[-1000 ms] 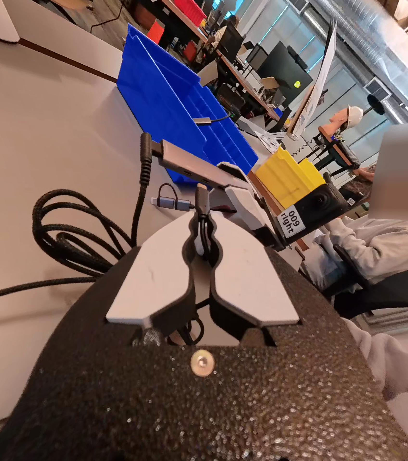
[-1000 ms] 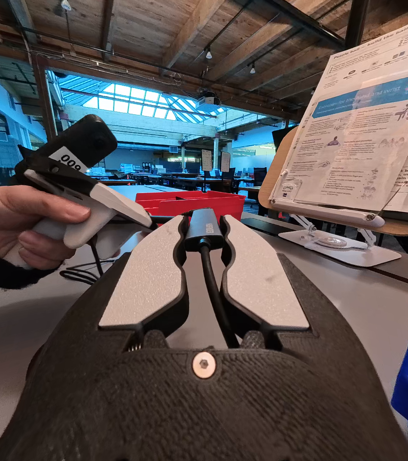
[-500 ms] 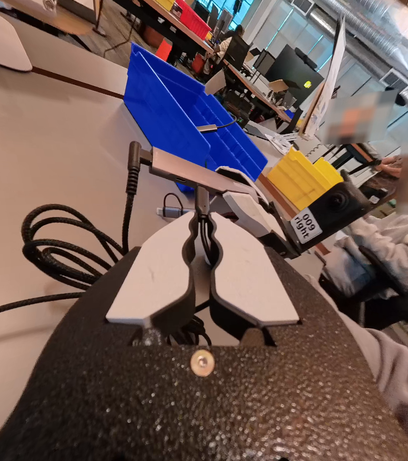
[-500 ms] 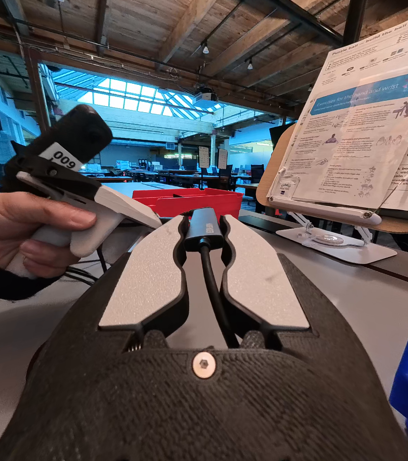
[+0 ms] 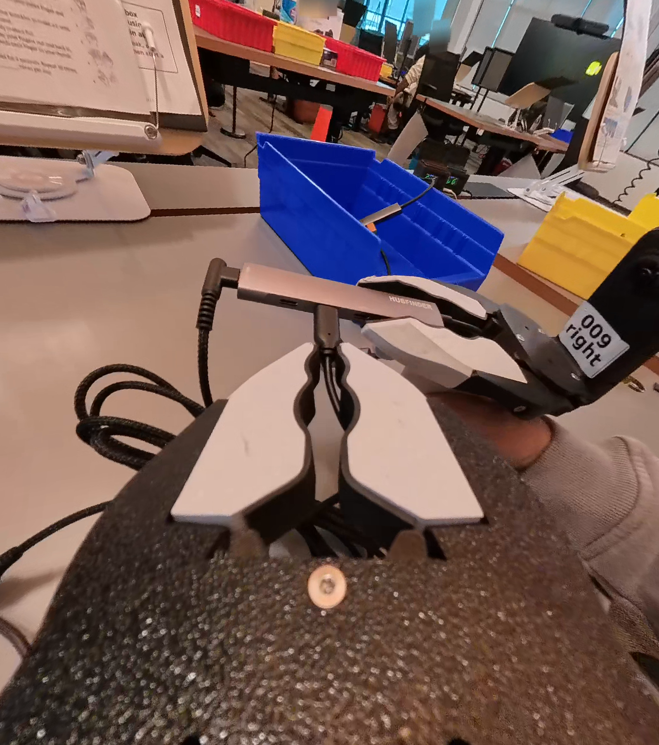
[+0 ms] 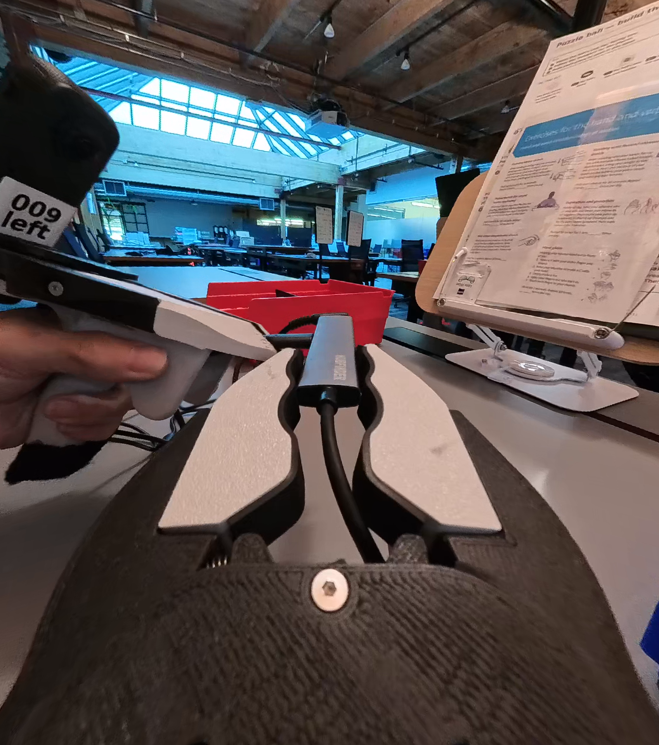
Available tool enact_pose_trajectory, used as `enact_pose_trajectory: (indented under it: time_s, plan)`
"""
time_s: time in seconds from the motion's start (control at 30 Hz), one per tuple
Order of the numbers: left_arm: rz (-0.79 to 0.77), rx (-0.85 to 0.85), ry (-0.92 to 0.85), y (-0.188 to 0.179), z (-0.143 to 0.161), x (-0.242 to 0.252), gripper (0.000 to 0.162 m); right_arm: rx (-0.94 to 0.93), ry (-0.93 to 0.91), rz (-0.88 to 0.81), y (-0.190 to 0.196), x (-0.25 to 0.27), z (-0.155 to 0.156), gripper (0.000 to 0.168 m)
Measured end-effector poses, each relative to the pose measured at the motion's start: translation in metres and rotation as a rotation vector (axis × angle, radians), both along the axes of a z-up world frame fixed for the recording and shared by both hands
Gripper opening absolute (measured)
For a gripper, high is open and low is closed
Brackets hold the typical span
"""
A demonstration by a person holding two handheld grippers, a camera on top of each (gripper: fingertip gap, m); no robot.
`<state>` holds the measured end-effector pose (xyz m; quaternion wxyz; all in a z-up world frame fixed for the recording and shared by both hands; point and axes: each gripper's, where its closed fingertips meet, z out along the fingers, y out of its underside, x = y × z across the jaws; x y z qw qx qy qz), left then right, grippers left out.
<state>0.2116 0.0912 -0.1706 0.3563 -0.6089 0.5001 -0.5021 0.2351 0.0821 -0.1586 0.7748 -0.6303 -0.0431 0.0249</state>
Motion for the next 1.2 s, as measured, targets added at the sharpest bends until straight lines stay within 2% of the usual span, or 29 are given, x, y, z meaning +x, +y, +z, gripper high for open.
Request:
enact_pose_trajectory:
  time_s: [0.13, 0.27, 0.43, 0.5, 0.6, 0.7, 0.8, 0.9, 1.0, 1.2]
  plan:
    - [-0.044, 0.044, -0.041, -0.004, 0.001, 0.0, 0.006, 0.056, -0.039, -0.036, -0.005, 0.0, 0.005, 0.027]
    - [-0.083, 0.094, -0.14, -0.008, 0.002, -0.005, 0.007, 0.13, -0.194, -0.071, -0.01, -0.008, 0.012, 0.026]
    - [-0.126, 0.126, -0.205, -0.005, 0.016, -0.029, 0.03, 0.151, -0.269, -0.07, -0.012, -0.014, 0.018, 0.026]
    - [-0.09, 0.188, -0.22, 0.013, 0.024, -0.045, 0.031, 0.138, -0.278, -0.069, -0.011, -0.014, 0.017, 0.026]
    - [0.048, 0.324, -0.193, 0.068, 0.026, -0.071, 0.032, 0.129, -0.242, -0.06, -0.011, -0.013, 0.022, 0.026]
    - [0.176, 0.396, -0.061, 0.131, 0.0, -0.096, 0.04, 0.125, -0.188, -0.04, -0.01, -0.016, 0.038, 0.025]
    - [0.231, 0.263, -0.006, 0.166, -0.029, -0.113, 0.049, 0.144, -0.24, -0.042, -0.012, -0.022, 0.073, 0.025]
    - [0.24, 0.15, -0.106, 0.171, -0.026, -0.119, 0.047, 0.148, -0.313, -0.081, -0.015, -0.013, 0.125, 0.025]
    - [0.243, 0.174, -0.167, 0.169, -0.018, -0.122, 0.044, 0.177, -0.37, -0.154, -0.027, 0.006, 0.187, 0.026]
    - [0.23, 0.297, -0.2, 0.156, -0.013, -0.124, 0.041, 0.141, -0.567, -0.453, -0.066, 0.069, 0.293, 0.025]
